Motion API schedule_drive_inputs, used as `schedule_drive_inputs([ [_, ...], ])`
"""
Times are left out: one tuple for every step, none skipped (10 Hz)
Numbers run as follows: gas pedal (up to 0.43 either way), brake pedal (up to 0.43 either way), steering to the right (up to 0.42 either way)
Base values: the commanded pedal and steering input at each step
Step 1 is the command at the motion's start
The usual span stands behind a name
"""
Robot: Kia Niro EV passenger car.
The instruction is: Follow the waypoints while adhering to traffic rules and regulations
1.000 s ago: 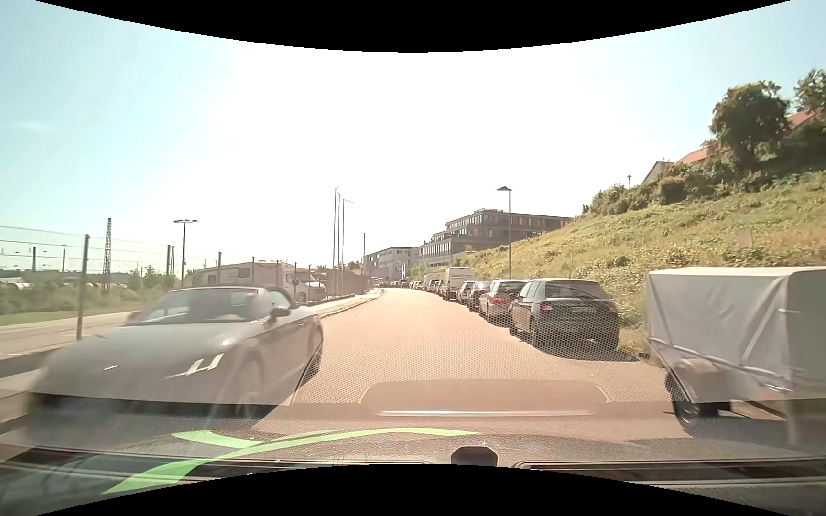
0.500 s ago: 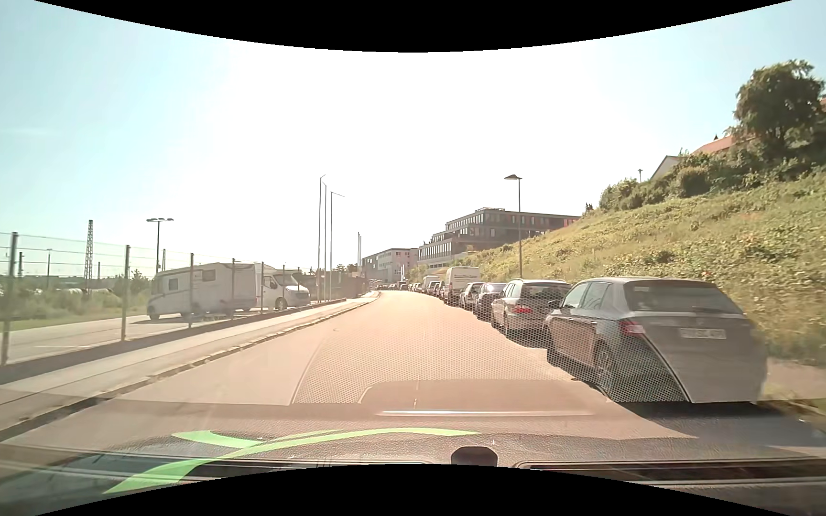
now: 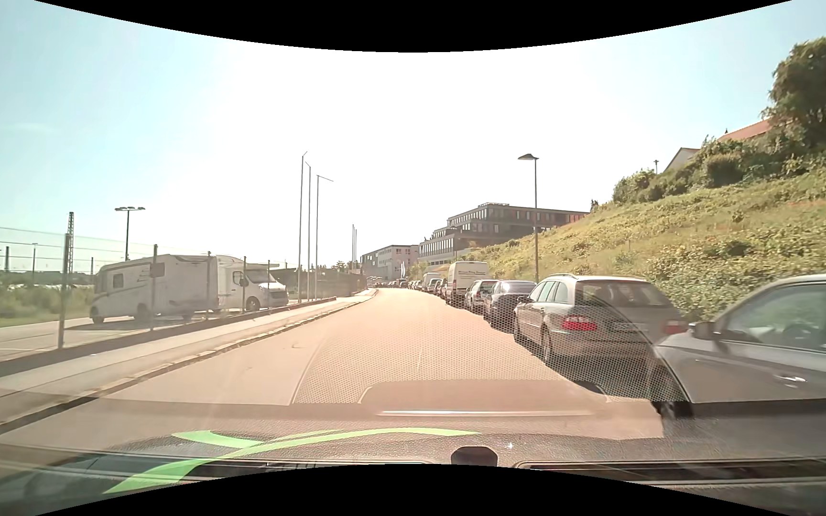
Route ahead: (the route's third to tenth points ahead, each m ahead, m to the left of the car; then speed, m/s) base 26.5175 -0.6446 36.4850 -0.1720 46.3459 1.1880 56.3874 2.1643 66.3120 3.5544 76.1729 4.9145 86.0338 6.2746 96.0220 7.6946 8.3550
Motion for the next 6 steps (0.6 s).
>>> schedule_drive_inputs([
  [0.209, 0.0, -0.009],
  [0.197, 0.0, -0.01],
  [0.197, 0.0, -0.01],
  [0.169, 0.0, -0.011],
  [0.157, 0.0, -0.012],
  [0.118, 0.0, -0.016],
])
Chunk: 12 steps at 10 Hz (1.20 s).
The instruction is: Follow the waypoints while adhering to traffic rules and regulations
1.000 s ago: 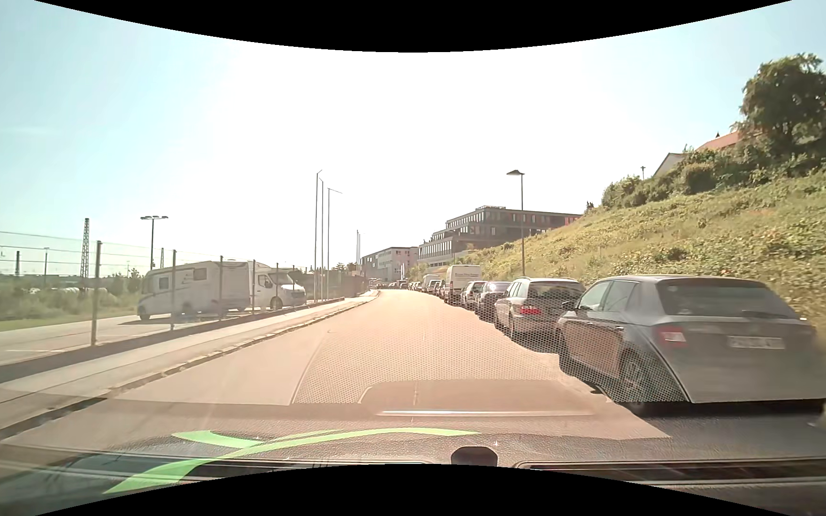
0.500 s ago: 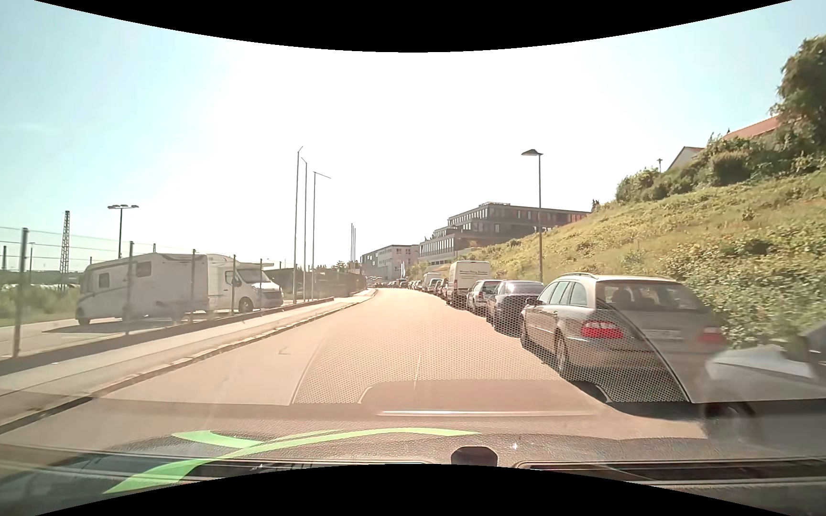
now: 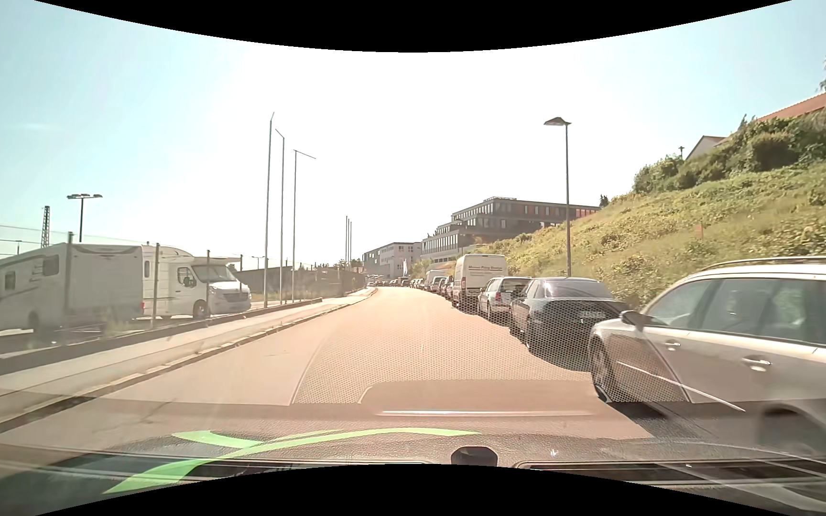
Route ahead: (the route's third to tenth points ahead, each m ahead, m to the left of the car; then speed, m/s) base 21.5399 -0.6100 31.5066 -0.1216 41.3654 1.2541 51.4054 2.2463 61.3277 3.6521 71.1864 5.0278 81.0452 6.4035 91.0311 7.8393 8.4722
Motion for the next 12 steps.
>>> schedule_drive_inputs([
  [0.11, 0.0, -0.018],
  [0.11, 0.0, -0.023],
  [0.11, 0.0, -0.024],
  [0.11, 0.0, -0.024],
  [0.11, 0.0, -0.024],
  [0.11, 0.0, -0.024],
  [0.11, 0.0, -0.024],
  [0.11, 0.0, -0.022],
  [0.11, 0.0, -0.022],
  [0.11, 0.0, -0.021],
  [0.118, 0.0, -0.019],
  [0.118, 0.0, -0.016],
])
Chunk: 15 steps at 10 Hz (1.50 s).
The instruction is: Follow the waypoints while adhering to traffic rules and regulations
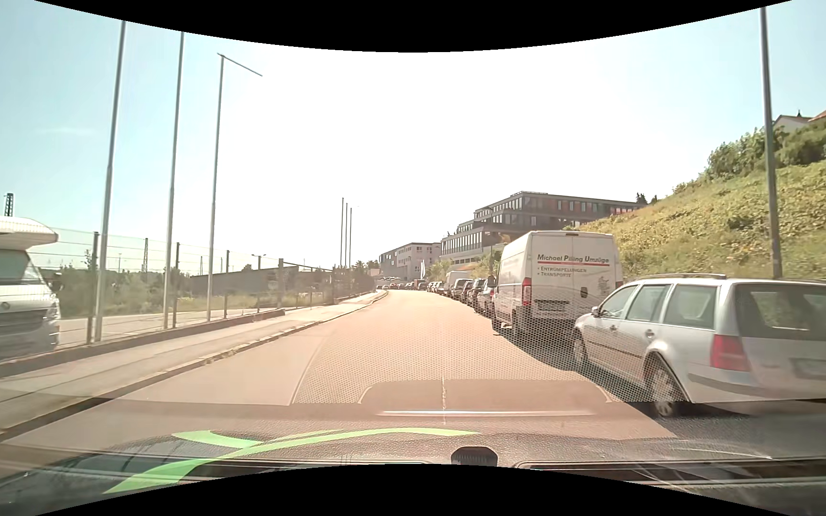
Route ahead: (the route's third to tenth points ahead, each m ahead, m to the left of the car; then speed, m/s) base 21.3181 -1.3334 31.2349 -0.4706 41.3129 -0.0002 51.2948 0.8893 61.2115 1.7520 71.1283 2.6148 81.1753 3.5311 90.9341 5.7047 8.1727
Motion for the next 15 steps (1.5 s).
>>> schedule_drive_inputs([
  [0.118, 0.0, -0.015],
  [0.118, 0.0, -0.015],
  [0.118, 0.0, -0.013],
  [0.118, 0.0, -0.012],
  [0.118, 0.0, -0.011],
  [0.13, 0.0, -0.01],
  [0.13, 0.0, -0.01],
  [0.13, 0.0, -0.01],
  [0.13, 0.0, -0.01],
  [0.13, 0.0, -0.01],
  [0.138, 0.0, -0.01],
  [0.138, 0.0, -0.01],
  [0.138, 0.0, -0.009],
  [0.138, 0.0, -0.009],
  [0.138, 0.0, -0.008],
])
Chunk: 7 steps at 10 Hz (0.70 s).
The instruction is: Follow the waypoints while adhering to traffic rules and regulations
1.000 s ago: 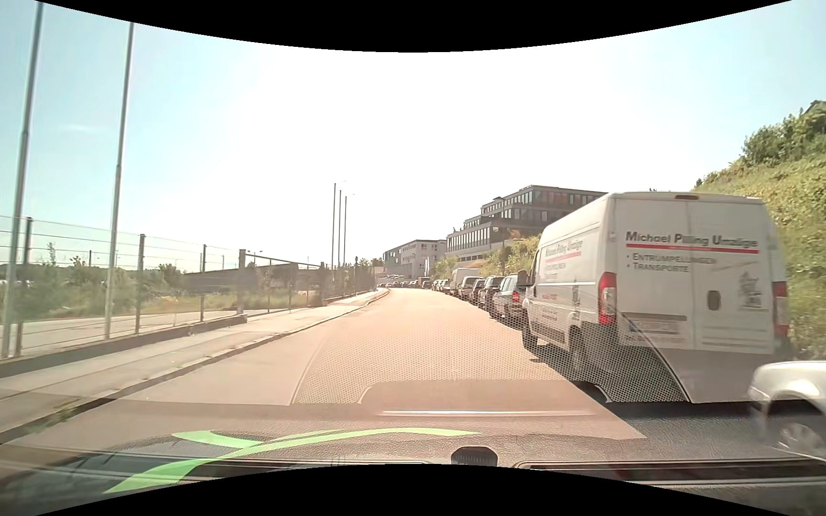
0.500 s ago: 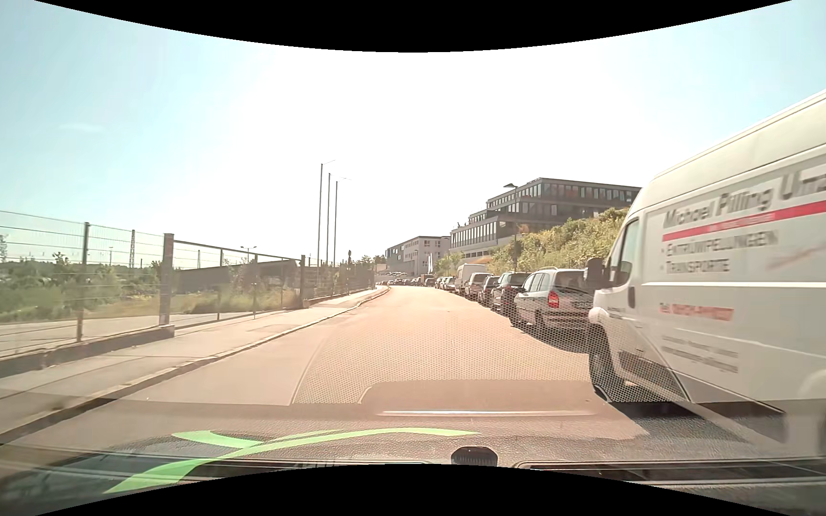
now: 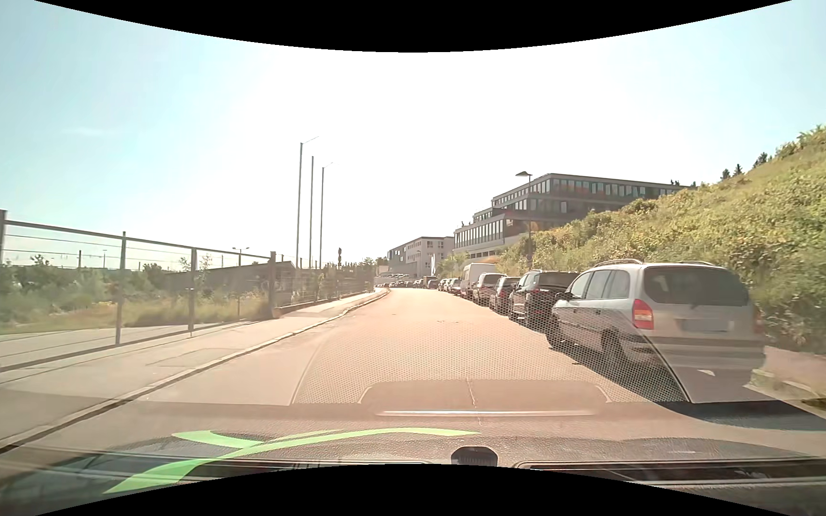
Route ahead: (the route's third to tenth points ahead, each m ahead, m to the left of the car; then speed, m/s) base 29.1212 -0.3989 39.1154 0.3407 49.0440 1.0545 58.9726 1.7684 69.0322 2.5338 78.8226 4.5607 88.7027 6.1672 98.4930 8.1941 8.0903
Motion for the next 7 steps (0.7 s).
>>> schedule_drive_inputs([
  [0.138, 0.0, -0.007],
  [0.138, 0.0, -0.007],
  [0.138, 0.0, -0.006],
  [0.138, 0.0, -0.006],
  [0.138, 0.0, -0.006],
  [0.15, 0.0, -0.004],
  [0.15, 0.0, -0.003],
])
